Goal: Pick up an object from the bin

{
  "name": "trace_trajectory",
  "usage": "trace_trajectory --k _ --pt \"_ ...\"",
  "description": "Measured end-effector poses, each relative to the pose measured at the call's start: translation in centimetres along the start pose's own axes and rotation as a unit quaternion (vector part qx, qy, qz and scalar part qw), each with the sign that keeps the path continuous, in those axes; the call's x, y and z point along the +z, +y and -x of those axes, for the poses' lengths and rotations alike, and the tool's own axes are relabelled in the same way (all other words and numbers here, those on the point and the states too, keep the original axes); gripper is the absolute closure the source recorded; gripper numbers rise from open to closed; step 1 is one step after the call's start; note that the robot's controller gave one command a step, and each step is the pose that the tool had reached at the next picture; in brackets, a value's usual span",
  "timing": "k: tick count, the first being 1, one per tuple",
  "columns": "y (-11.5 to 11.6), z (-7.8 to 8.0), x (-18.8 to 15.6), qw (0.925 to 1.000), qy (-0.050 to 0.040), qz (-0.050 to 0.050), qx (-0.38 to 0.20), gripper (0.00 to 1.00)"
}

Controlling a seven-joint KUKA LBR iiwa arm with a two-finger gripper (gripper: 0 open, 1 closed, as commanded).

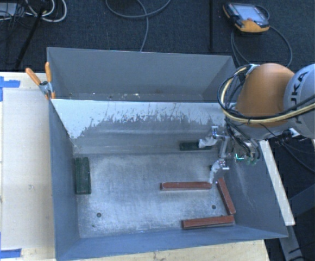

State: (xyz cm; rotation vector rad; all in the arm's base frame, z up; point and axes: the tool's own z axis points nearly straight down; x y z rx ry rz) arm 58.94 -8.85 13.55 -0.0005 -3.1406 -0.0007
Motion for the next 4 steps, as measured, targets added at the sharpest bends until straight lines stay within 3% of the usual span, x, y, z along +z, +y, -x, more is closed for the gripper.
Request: trace_trajectory --k 1,2,3,4 --pt "2.2 -4.2 5.8 0.9994 -0.0024 0.000 -0.034 1.00" --pt "2.2 -4.2 5.8 0.9994 -0.0024 0.000 -0.034 1.00" --pt "2.4 -5.2 2.2 0.9992 0.0024 0.000 -0.039 1.00" --pt "0.8 -3.2 -11.1 0.9972 -0.0012 0.000 -0.075 1.00"
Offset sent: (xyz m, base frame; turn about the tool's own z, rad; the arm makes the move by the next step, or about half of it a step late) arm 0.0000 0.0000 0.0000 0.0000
